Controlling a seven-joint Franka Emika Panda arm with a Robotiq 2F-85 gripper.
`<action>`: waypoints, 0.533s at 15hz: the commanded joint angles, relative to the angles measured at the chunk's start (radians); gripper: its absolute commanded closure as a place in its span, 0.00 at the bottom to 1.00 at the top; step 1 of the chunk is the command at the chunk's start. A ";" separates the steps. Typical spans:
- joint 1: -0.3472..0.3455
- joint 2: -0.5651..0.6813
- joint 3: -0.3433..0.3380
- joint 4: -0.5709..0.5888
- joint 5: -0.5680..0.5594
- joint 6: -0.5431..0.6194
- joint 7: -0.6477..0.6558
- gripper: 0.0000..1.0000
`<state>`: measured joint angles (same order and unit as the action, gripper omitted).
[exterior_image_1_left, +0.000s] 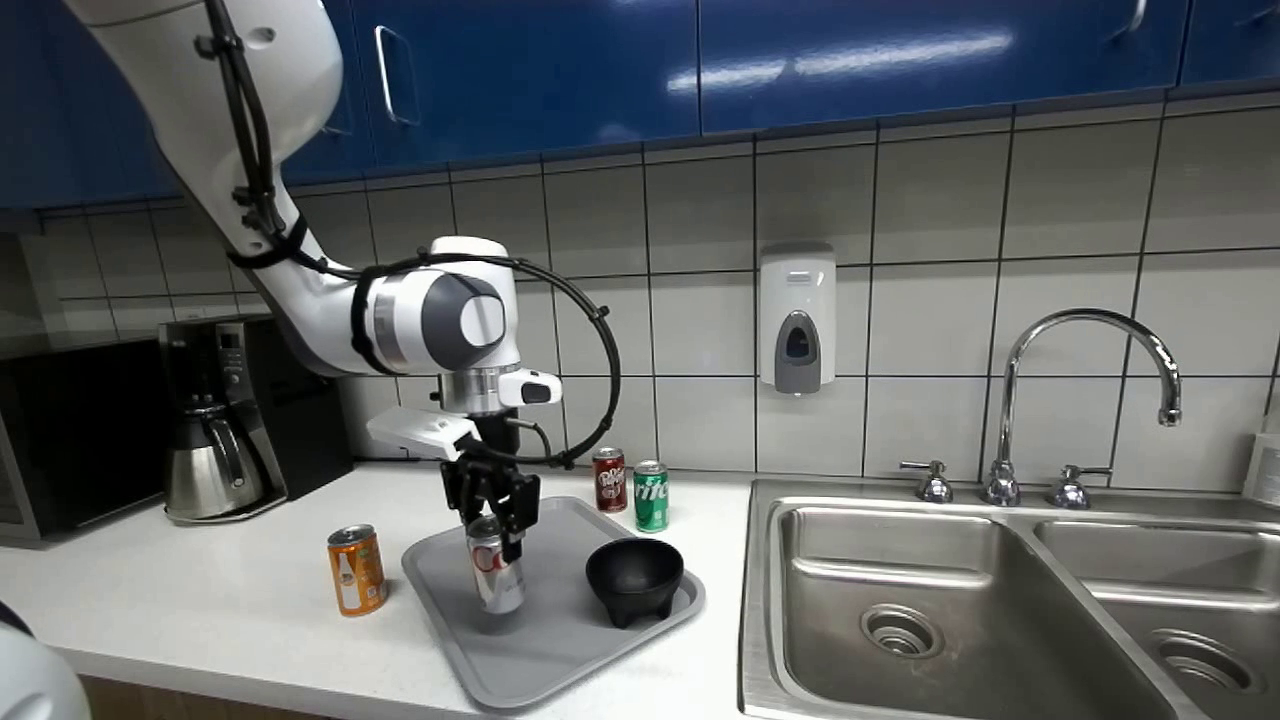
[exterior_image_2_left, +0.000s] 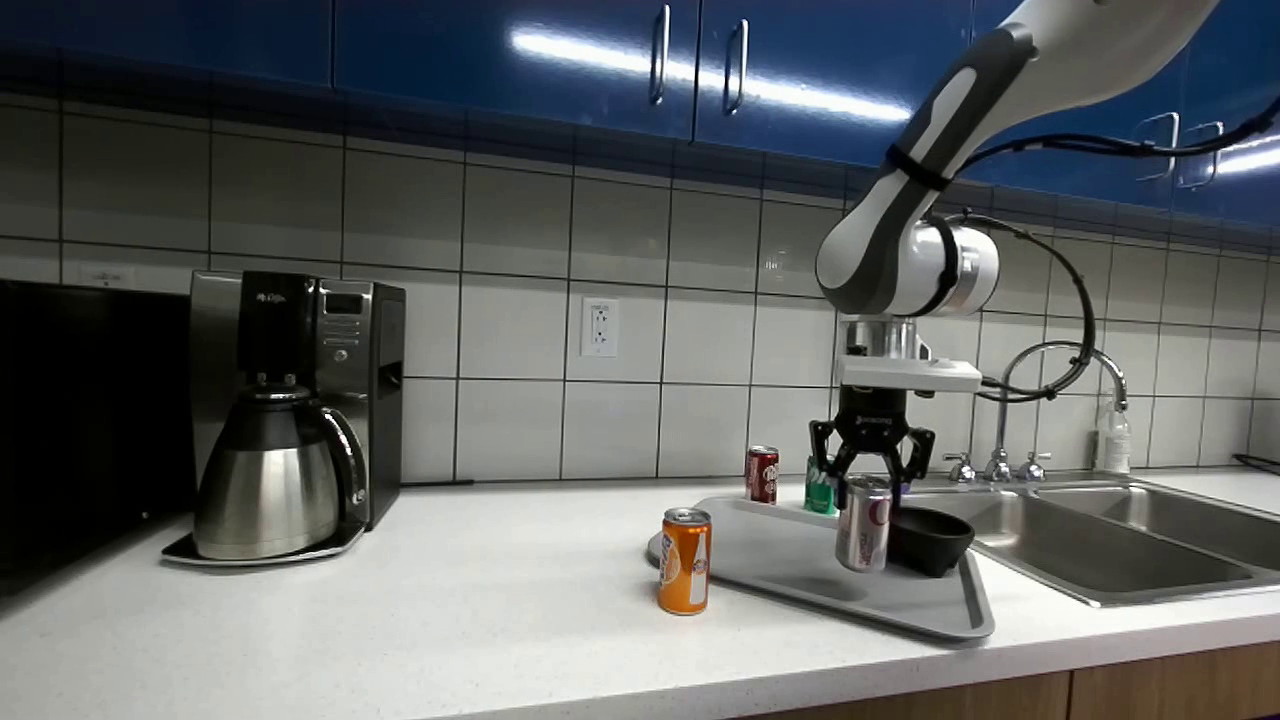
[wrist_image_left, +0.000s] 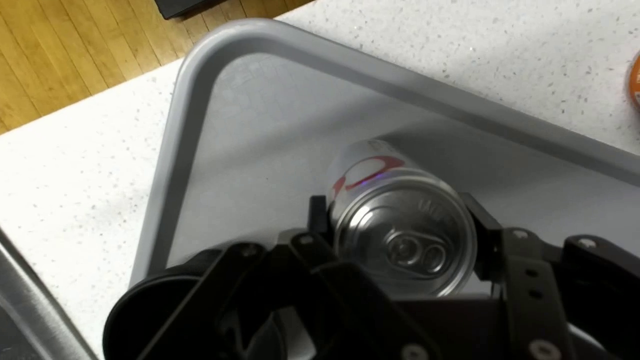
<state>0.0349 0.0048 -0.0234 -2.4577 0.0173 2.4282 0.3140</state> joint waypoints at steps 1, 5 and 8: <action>0.003 -0.033 0.026 0.002 0.038 -0.013 -0.051 0.62; 0.019 -0.034 0.051 0.003 0.050 -0.013 -0.082 0.62; 0.031 -0.040 0.066 -0.004 0.059 -0.014 -0.110 0.62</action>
<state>0.0630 0.0015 0.0249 -2.4539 0.0452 2.4282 0.2582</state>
